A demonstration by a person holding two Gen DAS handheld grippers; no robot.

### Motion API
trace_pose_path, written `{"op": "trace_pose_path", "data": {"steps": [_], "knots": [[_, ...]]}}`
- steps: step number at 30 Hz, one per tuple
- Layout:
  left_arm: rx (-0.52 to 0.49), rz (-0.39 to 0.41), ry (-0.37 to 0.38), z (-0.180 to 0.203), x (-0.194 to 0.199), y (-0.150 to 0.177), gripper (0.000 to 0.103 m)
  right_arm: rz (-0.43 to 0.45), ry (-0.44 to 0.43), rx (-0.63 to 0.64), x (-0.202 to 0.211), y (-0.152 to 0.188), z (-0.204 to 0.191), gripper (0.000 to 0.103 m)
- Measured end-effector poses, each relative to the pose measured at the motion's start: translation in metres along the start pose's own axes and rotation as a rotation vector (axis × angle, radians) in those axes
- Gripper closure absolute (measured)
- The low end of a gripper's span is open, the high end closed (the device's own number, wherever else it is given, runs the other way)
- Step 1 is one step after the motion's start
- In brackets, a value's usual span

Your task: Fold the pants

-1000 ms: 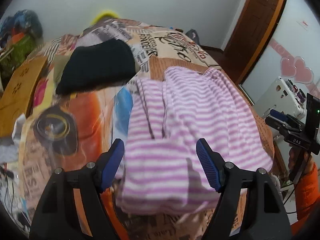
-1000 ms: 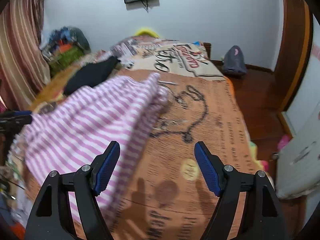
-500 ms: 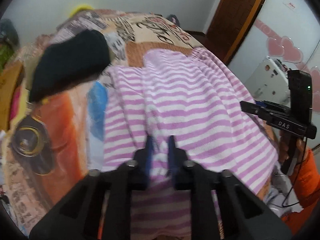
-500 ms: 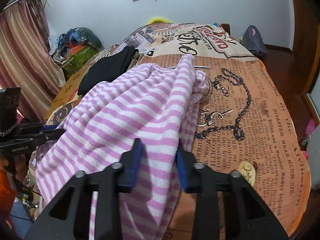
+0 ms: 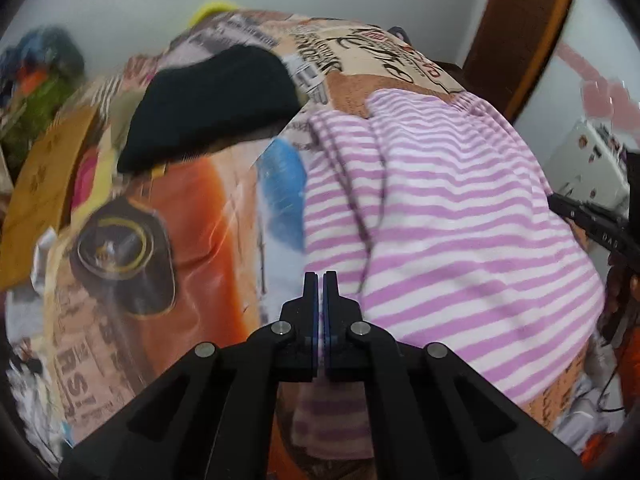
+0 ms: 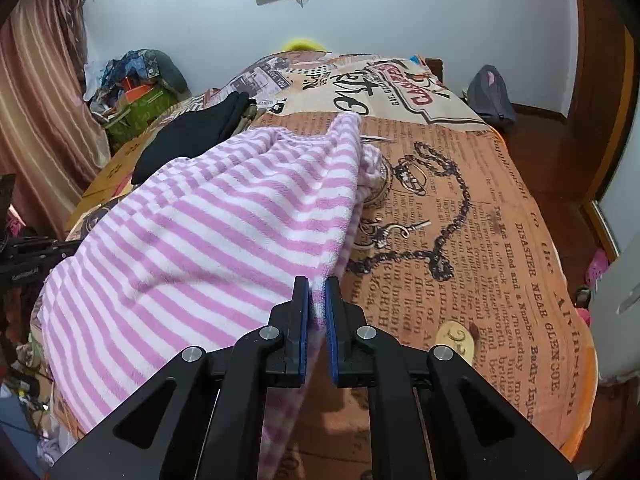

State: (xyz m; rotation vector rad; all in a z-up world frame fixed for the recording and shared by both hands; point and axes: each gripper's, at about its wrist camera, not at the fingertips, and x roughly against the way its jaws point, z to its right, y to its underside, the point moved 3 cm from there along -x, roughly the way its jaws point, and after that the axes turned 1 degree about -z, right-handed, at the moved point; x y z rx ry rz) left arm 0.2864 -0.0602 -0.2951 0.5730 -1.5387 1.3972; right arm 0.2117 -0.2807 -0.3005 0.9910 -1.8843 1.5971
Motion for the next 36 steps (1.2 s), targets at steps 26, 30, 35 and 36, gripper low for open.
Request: {"op": "trace_pose_path", "data": {"steps": [26, 30, 35, 36], "knots": [[-0.057, -0.066, 0.199, 0.054, -0.080, -0.126, 0.061, 0.028, -0.011, 0.021, -0.043, -0.074, 0.021, 0.060], [-0.065, -0.106, 0.204, 0.058, -0.098, -0.125, 0.061, -0.002, -0.035, -0.001, -0.056, -0.073, 0.027, 0.060], [-0.063, -0.086, 0.226, 0.058, -0.100, -0.128, 0.091, 0.004, -0.070, 0.004, -0.060, -0.074, 0.024, 0.071], [-0.057, -0.081, 0.228, 0.056, -0.100, -0.128, 0.095, 0.006, -0.080, 0.009, -0.060, -0.074, 0.023, 0.077]]}}
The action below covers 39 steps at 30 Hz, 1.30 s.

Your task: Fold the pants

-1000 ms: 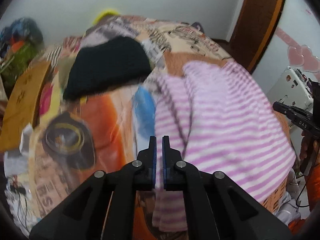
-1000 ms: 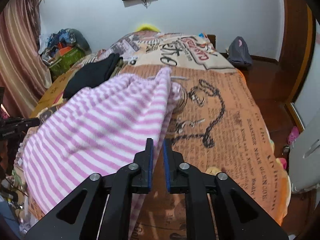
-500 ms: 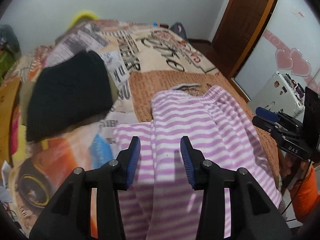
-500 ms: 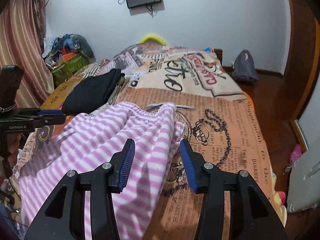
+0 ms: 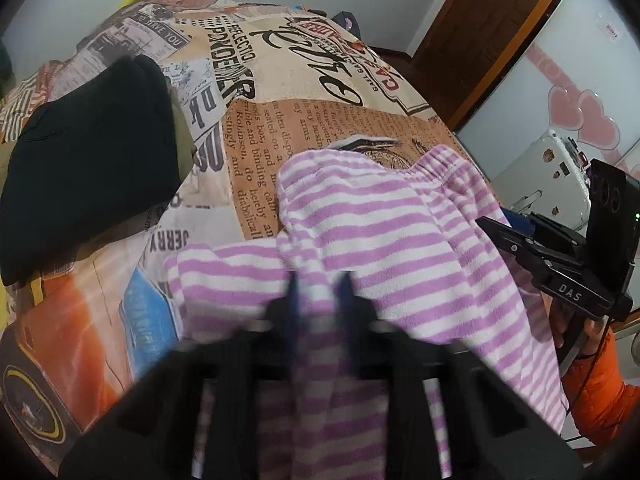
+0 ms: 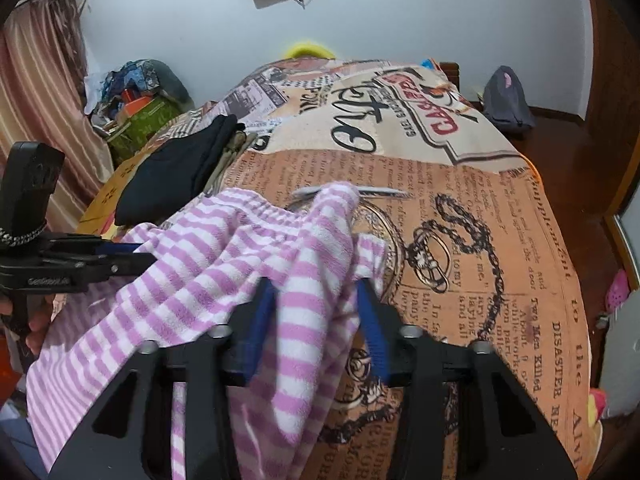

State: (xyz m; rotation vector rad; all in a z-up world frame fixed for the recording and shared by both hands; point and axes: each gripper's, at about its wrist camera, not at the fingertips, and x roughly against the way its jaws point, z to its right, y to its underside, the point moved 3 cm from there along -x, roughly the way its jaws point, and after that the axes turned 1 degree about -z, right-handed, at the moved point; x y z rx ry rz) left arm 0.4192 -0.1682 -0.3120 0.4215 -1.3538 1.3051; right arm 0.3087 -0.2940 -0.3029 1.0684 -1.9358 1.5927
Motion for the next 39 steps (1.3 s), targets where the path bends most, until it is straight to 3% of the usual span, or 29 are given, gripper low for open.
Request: {"op": "trace_pose_path", "data": {"steps": [2, 5, 9, 14, 23, 27, 29, 31, 34, 35, 39], "knots": [[0.005, 0.011, 0.006, -0.002, 0.003, 0.000, 0.096, -0.005, -0.018, 0.009, 0.000, -0.001, -0.003, 0.092], [-0.009, 0.042, -0.032, -0.002, 0.009, -0.001, 0.097, 0.016, -0.006, 0.039, 0.002, -0.003, -0.009, 0.095], [-0.031, 0.095, -0.085, -0.004, 0.026, -0.004, 0.097, 0.045, 0.004, 0.058, 0.004, -0.008, -0.011, 0.096], [-0.034, 0.084, -0.138, -0.018, 0.030, 0.001, 0.097, 0.052, 0.027, 0.061, 0.004, -0.012, -0.008, 0.097], [0.033, 0.072, -0.161, -0.041, 0.028, 0.007, 0.095, -0.031, 0.095, 0.061, -0.018, -0.001, 0.005, 0.098], [0.076, 0.118, -0.221, -0.051, 0.049, 0.002, 0.095, -0.010, 0.115, 0.055, 0.000, -0.002, 0.004, 0.097], [0.090, 0.134, -0.204, -0.053, 0.062, 0.003, 0.095, -0.001, 0.112, 0.074, 0.014, -0.003, -0.002, 0.097], [0.086, 0.143, -0.194, -0.051, 0.075, 0.007, 0.095, 0.010, 0.091, 0.091, 0.027, -0.003, -0.011, 0.092], [0.060, 0.144, -0.171, -0.039, 0.089, 0.020, 0.087, 0.030, 0.066, 0.125, 0.044, 0.003, -0.030, 0.067], [0.051, 0.141, -0.162, -0.034, 0.093, 0.026, 0.080, 0.042, 0.059, 0.143, 0.052, 0.007, -0.038, 0.059], [0.000, 0.143, -0.174, -0.014, 0.105, 0.055, 0.062, 0.031, 0.035, 0.197, 0.063, 0.024, -0.063, 0.054]]}}
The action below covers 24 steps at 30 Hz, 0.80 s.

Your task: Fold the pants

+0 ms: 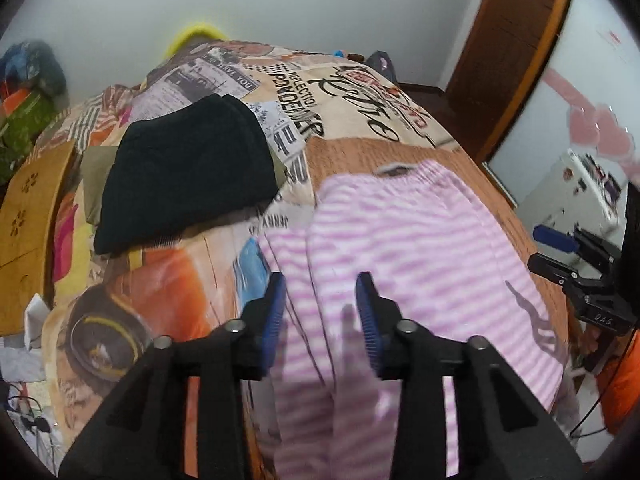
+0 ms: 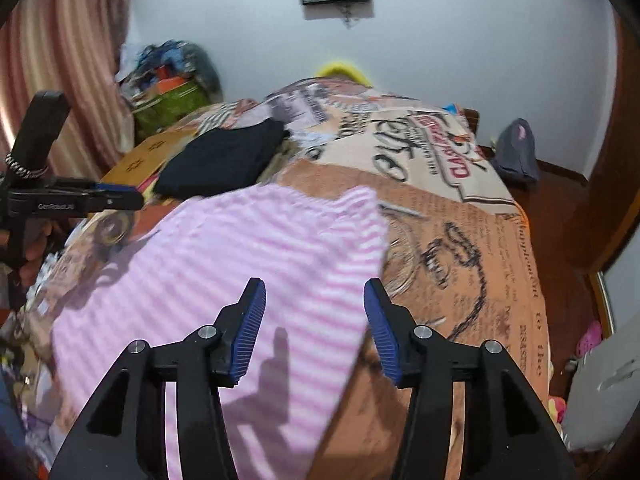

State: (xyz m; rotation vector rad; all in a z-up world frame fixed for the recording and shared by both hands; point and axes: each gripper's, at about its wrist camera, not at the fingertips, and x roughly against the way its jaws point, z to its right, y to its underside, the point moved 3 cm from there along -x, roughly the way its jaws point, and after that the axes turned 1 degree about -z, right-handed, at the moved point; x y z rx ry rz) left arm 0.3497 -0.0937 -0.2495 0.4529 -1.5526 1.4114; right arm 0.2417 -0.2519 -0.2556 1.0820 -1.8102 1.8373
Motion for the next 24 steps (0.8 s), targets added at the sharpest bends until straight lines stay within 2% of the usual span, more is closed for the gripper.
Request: {"op": "trace_pose_path", "data": {"steps": [2, 6, 8, 11, 12, 14, 17, 20, 24], "knots": [[-0.010, -0.005, -0.008, 0.005, 0.006, 0.013, 0.059, -0.015, -0.006, 0.010, 0.004, 0.007, -0.010, 0.042], [0.011, -0.022, 0.010, 0.009, 0.011, 0.039, 0.048, -0.037, -0.029, -0.006, 0.008, 0.024, -0.022, 0.038], [0.008, -0.036, -0.012, 0.008, 0.009, 0.052, 0.048, -0.060, -0.018, -0.015, 0.005, 0.033, -0.022, 0.038], [-0.011, -0.061, -0.101, -0.001, 0.003, 0.070, 0.048, -0.110, 0.033, -0.033, -0.003, 0.049, -0.015, 0.038], [-0.021, -0.064, -0.155, -0.008, 0.002, 0.076, 0.048, -0.114, 0.046, -0.037, -0.003, 0.052, -0.012, 0.038], [-0.006, -0.082, -0.214, -0.022, 0.004, 0.083, 0.048, -0.114, 0.073, -0.059, 0.002, 0.057, -0.001, 0.038], [0.030, -0.082, -0.201, -0.039, 0.012, 0.087, 0.048, -0.105, 0.114, -0.088, 0.013, 0.058, 0.013, 0.038], [0.031, -0.049, -0.184, -0.041, 0.024, 0.082, 0.048, -0.092, 0.109, -0.129, 0.021, 0.054, 0.025, 0.038], [0.028, -0.020, -0.137, -0.030, 0.026, 0.069, 0.031, -0.086, 0.062, -0.167, 0.021, 0.046, 0.028, 0.037]]}}
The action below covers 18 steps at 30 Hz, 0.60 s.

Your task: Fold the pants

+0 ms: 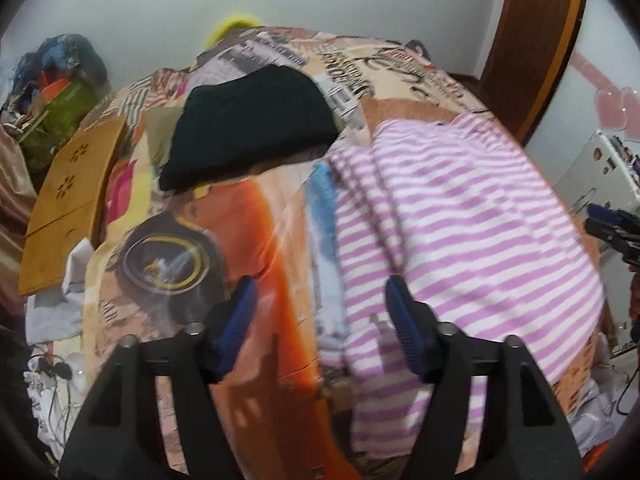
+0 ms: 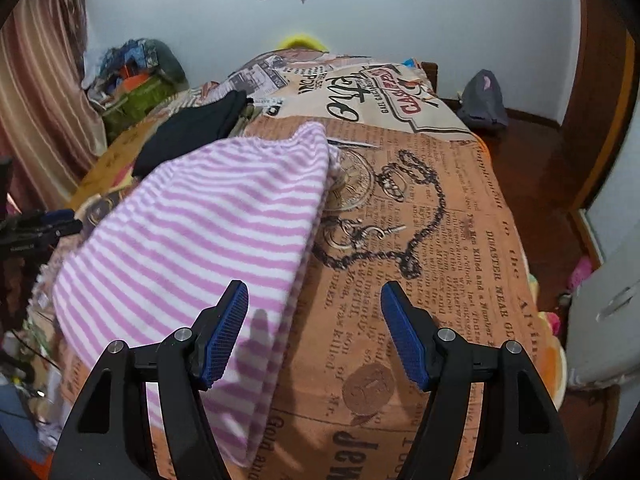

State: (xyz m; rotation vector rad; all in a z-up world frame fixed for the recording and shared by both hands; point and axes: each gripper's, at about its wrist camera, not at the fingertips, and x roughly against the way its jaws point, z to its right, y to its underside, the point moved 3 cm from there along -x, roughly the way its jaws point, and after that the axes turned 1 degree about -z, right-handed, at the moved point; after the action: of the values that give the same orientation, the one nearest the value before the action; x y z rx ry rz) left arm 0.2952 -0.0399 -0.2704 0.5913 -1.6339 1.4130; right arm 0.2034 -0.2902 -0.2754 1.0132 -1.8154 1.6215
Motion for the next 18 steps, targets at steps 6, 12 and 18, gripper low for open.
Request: {"op": "trace_pose_path", "data": {"steps": [6, 12, 18], "knots": [[-0.016, -0.032, 0.083, 0.027, -0.019, -0.013, 0.030, -0.009, -0.055, -0.020, -0.014, -0.007, -0.006, 0.029], [0.016, -0.119, 0.165, 0.034, -0.051, -0.013, 0.027, -0.078, -0.106, 0.016, -0.037, -0.002, -0.016, 0.029], [0.046, -0.138, 0.196, 0.029, -0.062, -0.014, 0.016, -0.094, -0.147, 0.004, -0.045, -0.004, -0.012, 0.023]]}}
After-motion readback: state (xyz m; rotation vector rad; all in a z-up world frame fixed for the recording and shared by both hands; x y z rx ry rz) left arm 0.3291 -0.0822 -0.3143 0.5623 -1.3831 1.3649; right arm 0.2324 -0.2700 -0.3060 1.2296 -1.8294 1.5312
